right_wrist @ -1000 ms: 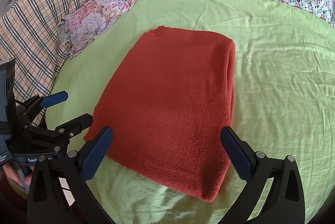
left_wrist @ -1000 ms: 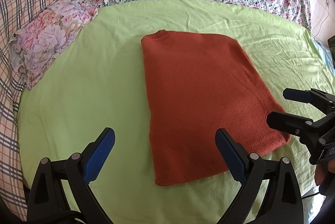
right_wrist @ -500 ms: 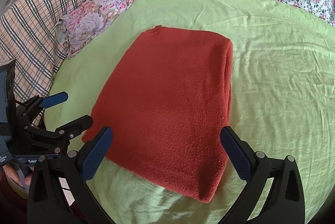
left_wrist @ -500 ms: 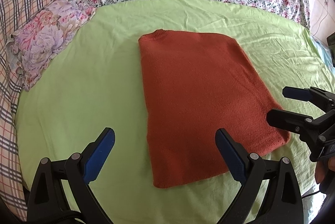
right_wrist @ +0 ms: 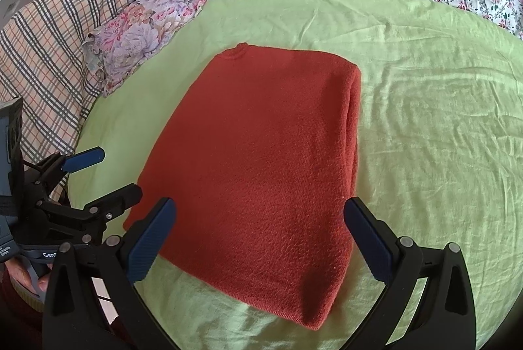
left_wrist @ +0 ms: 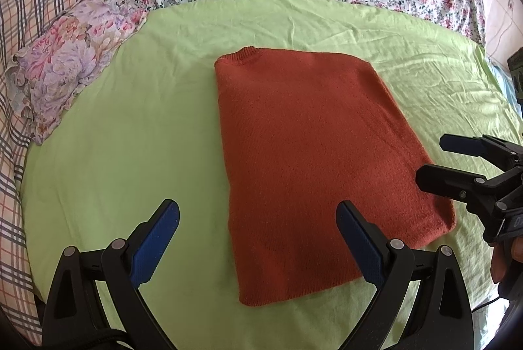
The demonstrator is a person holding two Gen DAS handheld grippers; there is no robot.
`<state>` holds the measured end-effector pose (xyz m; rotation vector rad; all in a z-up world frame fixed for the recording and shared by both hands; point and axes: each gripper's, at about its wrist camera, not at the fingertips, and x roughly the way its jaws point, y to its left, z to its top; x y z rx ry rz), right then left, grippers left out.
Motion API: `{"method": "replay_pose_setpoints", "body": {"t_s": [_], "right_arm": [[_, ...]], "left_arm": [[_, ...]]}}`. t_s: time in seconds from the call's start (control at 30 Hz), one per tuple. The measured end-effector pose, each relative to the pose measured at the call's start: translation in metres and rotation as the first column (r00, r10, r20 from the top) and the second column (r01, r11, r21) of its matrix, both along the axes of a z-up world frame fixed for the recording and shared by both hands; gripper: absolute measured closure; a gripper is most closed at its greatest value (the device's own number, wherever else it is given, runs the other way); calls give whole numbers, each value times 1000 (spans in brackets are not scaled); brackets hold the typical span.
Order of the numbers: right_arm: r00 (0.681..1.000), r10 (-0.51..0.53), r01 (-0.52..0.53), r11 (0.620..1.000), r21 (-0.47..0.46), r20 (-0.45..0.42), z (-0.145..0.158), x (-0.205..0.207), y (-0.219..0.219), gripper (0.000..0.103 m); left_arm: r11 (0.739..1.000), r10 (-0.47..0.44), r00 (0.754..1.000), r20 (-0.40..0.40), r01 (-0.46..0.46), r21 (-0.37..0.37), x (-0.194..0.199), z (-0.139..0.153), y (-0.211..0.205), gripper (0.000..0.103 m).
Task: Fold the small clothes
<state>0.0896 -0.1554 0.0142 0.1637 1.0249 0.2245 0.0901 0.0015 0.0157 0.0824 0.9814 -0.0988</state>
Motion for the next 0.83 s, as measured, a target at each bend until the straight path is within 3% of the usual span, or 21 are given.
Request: {"method": "replay_pose_setpoints", "body": {"t_s": [0.17, 0.83], "right_arm": [[1000, -13, 13, 1000, -3, -16, -8, 9, -8, 1], [999, -42, 42, 999, 23, -16, -12, 8, -18, 1]], "left_arm": [[999, 8, 1000, -21, -9, -35, 9, -5, 5, 7], [999, 7, 1000, -6, -7, 34, 10, -8, -3, 7]]}}
